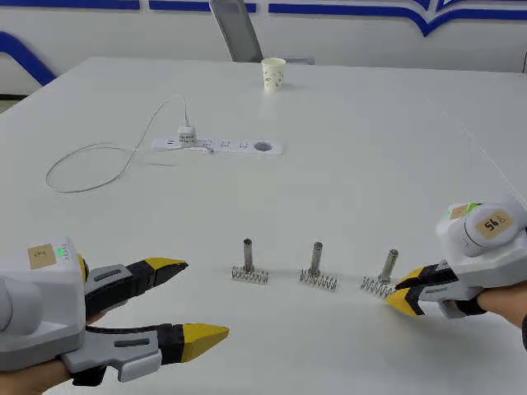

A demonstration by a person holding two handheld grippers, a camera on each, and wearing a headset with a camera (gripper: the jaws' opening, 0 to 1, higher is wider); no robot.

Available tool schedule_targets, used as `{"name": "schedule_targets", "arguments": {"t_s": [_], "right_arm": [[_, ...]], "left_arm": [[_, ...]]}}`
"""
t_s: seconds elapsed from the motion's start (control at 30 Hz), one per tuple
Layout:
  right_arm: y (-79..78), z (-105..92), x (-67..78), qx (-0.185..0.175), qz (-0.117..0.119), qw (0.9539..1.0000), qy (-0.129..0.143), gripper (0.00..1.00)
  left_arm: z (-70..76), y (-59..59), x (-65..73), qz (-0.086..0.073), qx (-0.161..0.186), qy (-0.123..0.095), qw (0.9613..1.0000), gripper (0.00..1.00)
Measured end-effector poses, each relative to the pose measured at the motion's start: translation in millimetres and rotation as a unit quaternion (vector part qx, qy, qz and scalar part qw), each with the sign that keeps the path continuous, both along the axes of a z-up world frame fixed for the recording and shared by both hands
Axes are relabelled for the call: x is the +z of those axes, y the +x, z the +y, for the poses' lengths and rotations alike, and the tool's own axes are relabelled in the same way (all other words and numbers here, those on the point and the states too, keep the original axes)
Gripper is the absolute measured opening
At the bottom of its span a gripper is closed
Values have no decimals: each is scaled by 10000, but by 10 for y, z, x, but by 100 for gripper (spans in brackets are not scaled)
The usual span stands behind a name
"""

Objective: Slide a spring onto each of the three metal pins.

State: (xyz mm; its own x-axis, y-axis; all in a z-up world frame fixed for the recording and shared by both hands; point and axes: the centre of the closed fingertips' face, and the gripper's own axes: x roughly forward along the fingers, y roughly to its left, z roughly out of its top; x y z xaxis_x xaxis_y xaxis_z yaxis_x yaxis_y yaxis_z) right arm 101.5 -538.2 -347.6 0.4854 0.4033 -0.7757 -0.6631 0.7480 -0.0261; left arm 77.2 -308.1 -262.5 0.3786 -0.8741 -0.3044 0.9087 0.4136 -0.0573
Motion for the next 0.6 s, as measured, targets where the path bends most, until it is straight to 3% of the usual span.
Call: {"name": "schedule_targets", "arguments": {"t_s": [0.6], "right_arm": [[-33, -3, -43, 138, 34, 9998, -108, 12]], "left_arm": [[-26, -23, -5, 2, -82, 35, 10000, 64]]}}
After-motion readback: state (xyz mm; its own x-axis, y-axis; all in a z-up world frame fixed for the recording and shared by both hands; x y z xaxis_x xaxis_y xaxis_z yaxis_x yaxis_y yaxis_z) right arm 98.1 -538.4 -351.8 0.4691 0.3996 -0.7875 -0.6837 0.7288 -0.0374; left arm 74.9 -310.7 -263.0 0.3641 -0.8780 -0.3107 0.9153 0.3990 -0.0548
